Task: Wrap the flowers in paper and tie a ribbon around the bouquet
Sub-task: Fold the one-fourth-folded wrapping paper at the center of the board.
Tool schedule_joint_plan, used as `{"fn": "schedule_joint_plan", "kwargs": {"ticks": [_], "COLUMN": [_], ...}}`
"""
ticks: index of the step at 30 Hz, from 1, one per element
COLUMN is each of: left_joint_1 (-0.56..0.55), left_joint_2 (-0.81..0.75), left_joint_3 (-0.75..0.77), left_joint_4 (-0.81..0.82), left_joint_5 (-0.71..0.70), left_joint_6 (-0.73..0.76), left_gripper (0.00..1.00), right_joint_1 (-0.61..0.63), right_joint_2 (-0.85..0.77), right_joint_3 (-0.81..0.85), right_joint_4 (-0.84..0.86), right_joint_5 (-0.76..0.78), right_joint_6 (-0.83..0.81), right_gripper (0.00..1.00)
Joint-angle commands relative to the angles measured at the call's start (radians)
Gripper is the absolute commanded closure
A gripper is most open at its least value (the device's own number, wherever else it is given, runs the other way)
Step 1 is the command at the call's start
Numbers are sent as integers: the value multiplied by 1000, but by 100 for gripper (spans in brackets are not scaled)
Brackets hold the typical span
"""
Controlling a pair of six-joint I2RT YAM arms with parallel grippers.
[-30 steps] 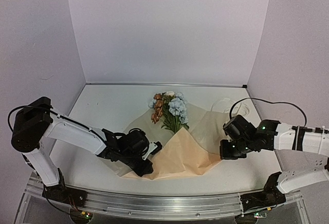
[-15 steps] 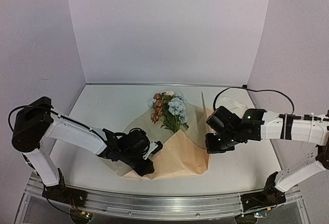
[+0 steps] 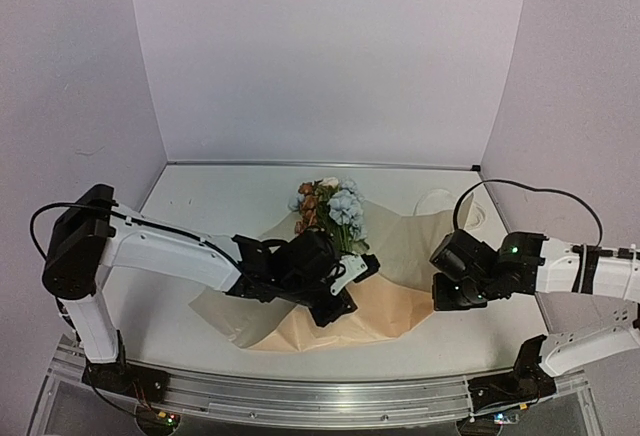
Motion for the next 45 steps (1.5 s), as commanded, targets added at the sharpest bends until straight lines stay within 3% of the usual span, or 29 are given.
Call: {"fn": "schedule_joint_plan", "kwargs": {"ticks": [1, 14, 28, 45], "left_joint_1": [-43, -110, -145, -149], "left_joint_2": [110, 215, 269, 346], "left_joint_3": [86, 109, 41, 53], "left_joint_4": [45, 239, 333, 324], "left_joint_5": [-53, -136, -75, -88], "left_joint_6": [244, 459, 753, 756], "left_gripper": [83, 81, 77, 77], "right_joint_1": [0, -2, -14, -19], "right_joint_2": [-39, -93, -107, -66], "right_joint_3": [-2, -26, -9, 86], "right_joint_4": [-4, 5, -1, -21], "right_joint_5": [-11, -77, -186, -288], "right_joint_6": [-8, -9, -65, -65], "right_gripper": [100, 100, 100, 100]}}
